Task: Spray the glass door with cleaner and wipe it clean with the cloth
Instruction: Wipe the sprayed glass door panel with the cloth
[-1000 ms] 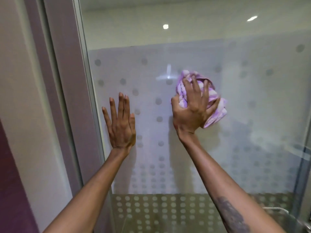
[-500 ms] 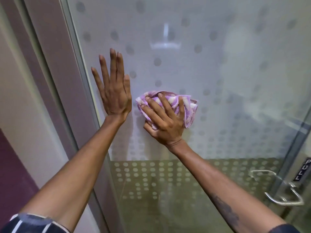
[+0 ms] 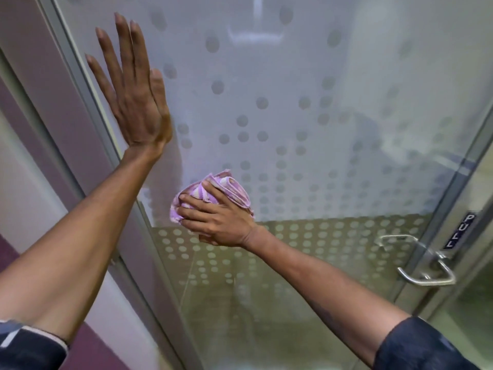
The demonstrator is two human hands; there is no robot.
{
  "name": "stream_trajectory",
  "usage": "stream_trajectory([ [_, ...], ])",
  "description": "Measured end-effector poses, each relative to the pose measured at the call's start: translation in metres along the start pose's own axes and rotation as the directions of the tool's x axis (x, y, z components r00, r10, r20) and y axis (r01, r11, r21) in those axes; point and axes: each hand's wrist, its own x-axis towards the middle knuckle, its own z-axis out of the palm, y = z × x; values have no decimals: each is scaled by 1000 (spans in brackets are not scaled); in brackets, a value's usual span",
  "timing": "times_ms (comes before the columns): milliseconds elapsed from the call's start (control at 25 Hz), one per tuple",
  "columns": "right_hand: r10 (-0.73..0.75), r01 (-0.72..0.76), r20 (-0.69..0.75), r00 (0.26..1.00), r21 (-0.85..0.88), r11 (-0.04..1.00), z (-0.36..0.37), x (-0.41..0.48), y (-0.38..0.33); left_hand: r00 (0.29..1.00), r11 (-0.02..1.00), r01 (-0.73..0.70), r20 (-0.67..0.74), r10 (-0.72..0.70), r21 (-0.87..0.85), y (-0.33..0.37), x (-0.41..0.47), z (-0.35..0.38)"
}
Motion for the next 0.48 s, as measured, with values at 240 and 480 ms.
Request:
stream_trajectory([
  [240, -61, 61, 47, 997, -1, 998, -7, -65, 21, 1000, 1000, -6, 1, 6, -1, 6, -1, -8],
  [480, -14, 14, 0, 1000, -47, 999, -23, -181, 59, 1000, 999, 16, 21, -15, -44, 7, -3, -9],
])
